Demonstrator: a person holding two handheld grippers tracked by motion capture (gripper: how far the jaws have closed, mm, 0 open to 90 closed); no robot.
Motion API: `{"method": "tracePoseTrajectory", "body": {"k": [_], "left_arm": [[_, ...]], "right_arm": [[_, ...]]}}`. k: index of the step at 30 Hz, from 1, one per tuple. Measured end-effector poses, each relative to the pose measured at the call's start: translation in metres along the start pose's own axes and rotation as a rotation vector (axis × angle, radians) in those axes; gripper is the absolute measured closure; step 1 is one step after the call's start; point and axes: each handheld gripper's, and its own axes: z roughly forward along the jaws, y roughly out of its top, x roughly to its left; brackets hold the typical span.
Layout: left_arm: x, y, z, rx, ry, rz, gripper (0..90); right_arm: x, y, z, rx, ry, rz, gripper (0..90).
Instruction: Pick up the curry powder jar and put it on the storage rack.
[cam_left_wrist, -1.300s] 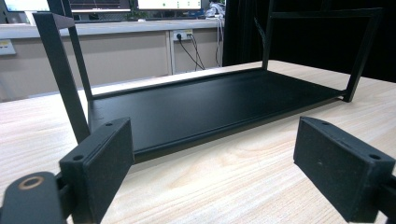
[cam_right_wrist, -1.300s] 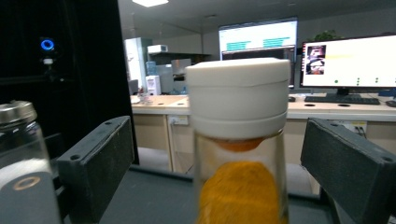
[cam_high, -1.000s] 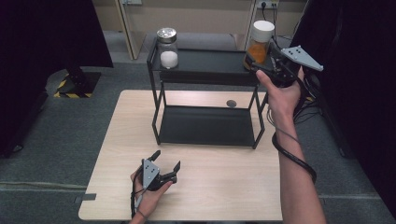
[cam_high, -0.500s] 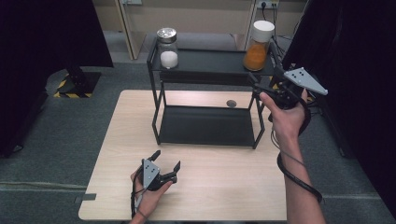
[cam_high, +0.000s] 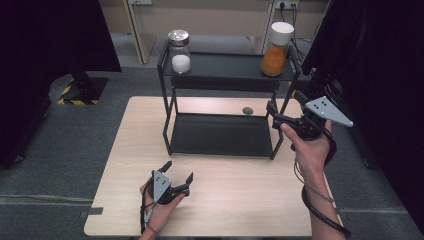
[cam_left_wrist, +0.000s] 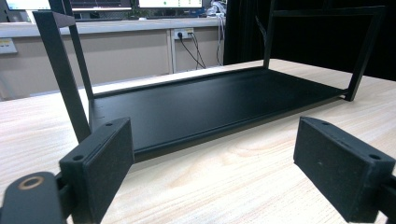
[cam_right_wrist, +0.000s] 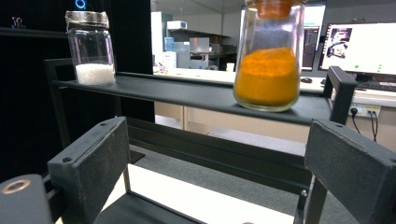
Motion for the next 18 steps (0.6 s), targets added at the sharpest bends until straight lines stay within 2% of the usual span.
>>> {"method": "tracePoseTrajectory", "body": {"k": [18], "left_arm": [[-0.001, 0.0, 0.0, -0.003, 0.001, 0.005, 11.6]], "right_arm": [[0.003, -0.033, -0.018, 0.037, 0.011, 0.001, 7.0]]}}
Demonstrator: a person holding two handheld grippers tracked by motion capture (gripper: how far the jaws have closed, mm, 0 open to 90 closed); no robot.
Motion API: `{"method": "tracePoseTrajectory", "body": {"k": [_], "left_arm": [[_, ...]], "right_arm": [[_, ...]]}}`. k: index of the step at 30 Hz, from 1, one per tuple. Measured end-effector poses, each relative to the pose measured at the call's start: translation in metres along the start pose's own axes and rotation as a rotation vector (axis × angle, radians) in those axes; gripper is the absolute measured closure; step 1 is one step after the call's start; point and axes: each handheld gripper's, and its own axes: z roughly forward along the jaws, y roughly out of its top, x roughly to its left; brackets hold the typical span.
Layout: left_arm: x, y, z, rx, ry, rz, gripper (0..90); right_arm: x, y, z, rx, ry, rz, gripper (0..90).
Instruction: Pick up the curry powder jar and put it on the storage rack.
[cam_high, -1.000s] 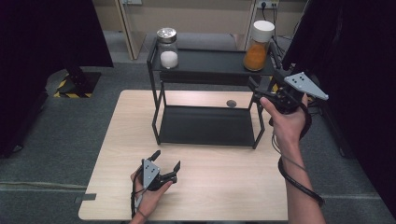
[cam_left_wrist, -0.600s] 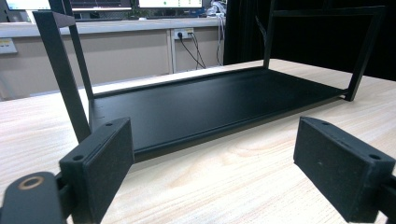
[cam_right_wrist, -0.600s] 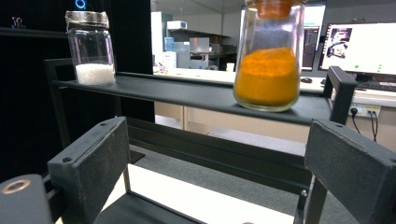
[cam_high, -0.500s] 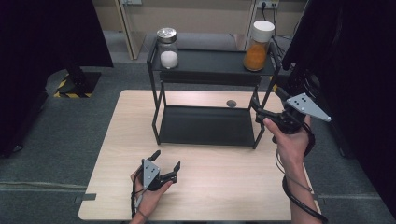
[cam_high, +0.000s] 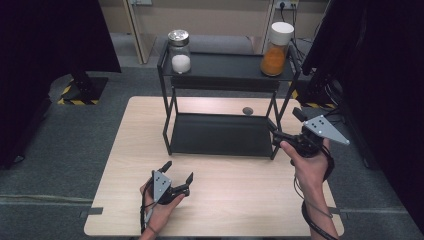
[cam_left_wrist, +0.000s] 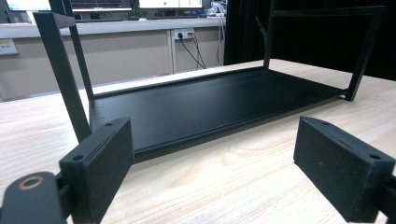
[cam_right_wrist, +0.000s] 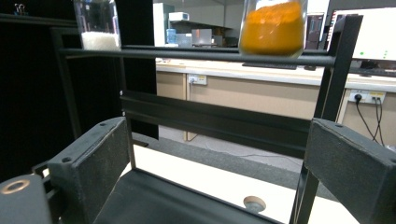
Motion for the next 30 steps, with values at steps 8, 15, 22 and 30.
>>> {"method": "tracePoseTrajectory", "body": {"k": [8, 15, 22, 30], "left_arm": [[0.0, 0.0, 0.0, -0.001, 0.0, 0.0, 11.6], [0.0, 0.0, 0.0, -0.002, 0.001, -0.002, 11.6], [0.0, -0.001, 0.0, -0.004, 0.001, -0.003, 11.6], [0.0, -0.001, 0.0, -0.004, 0.001, -0.002, 11.6]], "right_arm": [[0.004, -0.018, -0.005, 0.024, 0.003, 0.001, 7.0], [0.008, -0.035, -0.01, 0.043, 0.003, 0.005, 7.0], [0.01, -0.049, -0.012, 0.06, 0.004, 0.015, 7.0], [0.013, -0.061, -0.016, 0.068, 0.005, 0.02, 7.0]]}}
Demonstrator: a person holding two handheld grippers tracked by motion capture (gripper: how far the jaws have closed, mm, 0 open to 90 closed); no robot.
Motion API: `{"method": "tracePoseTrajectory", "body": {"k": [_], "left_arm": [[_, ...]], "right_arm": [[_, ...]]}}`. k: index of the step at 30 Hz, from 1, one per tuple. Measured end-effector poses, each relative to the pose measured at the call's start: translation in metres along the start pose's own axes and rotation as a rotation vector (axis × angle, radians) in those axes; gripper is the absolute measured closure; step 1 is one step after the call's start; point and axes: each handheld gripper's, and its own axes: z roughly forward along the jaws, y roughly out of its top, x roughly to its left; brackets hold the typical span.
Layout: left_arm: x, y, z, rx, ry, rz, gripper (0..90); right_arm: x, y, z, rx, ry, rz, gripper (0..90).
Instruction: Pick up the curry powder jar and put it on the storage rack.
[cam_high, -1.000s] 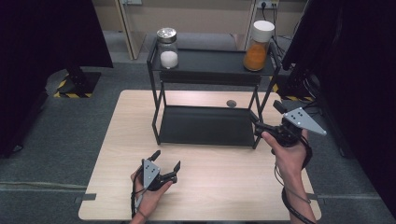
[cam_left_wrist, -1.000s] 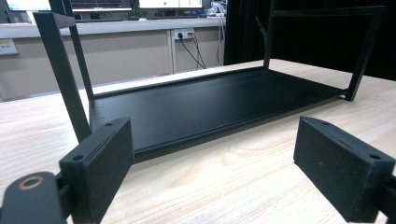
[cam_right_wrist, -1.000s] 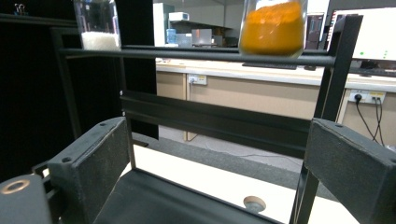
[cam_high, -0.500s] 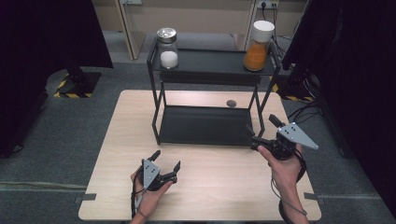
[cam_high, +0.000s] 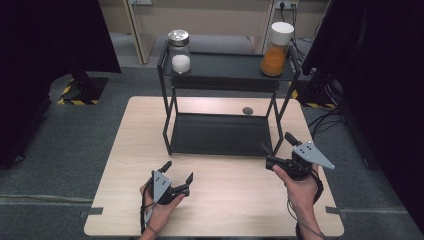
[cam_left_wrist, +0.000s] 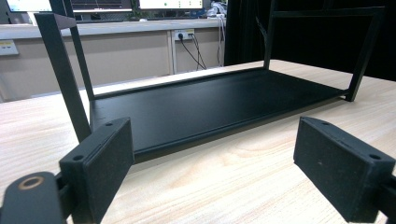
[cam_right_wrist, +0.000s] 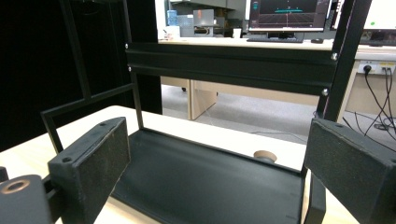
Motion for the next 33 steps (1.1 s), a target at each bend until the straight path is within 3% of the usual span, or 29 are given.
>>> {"method": "tracePoseTrajectory", "body": {"k": [33], "left_arm": [[-0.001, 0.0, 0.0, -0.002, -0.001, 0.005, 11.6]], "right_arm": [[0.002, -0.071, -0.016, 0.08, 0.001, 0.017, 7.1]]}}
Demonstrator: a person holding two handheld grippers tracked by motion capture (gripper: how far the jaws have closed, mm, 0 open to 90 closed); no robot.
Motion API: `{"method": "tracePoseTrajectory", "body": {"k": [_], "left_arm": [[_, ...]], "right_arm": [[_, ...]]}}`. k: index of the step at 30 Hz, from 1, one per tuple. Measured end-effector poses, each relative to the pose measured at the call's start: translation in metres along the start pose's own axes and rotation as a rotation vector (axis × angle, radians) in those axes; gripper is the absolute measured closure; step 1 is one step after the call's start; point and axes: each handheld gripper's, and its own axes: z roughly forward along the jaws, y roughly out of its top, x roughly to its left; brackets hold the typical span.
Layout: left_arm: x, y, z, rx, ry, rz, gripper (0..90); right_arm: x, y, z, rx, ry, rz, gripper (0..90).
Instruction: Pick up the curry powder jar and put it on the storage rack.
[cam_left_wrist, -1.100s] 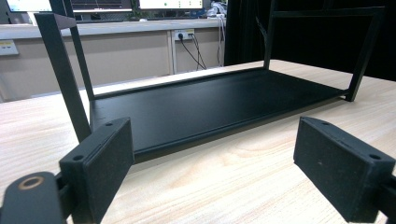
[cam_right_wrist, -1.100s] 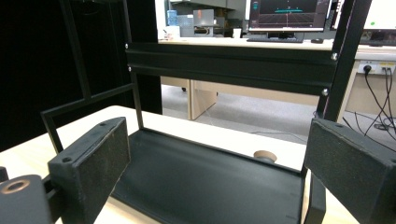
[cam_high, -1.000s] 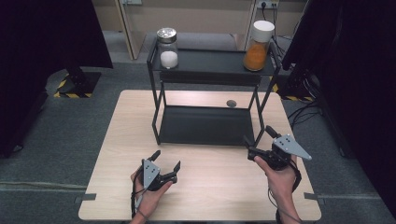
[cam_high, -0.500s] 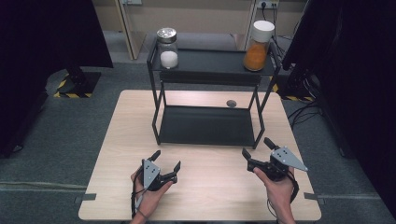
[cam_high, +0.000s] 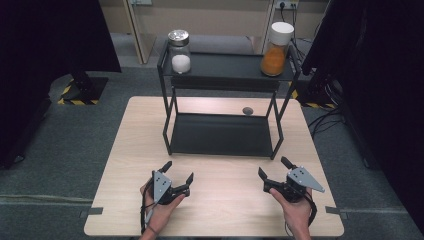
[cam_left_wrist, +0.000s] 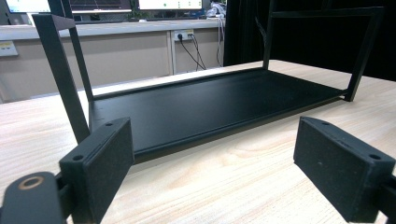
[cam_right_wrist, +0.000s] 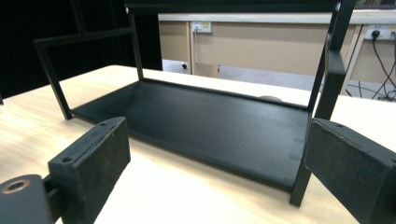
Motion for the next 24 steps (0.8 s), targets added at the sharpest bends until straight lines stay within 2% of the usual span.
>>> {"method": "tracePoseTrajectory", "body": {"k": [9, 24], "left_arm": [[0.0, 0.0, 0.0, 0.001, -0.001, 0.002, 11.6], [0.0, 0.0, 0.0, 0.0, -0.003, 0.006, 11.5]], "right_arm": [[0.002, -0.02, -0.002, 0.024, -0.014, -0.004, 7.0], [0.006, -0.039, -0.003, 0.045, -0.035, -0.019, 7.1]]}}
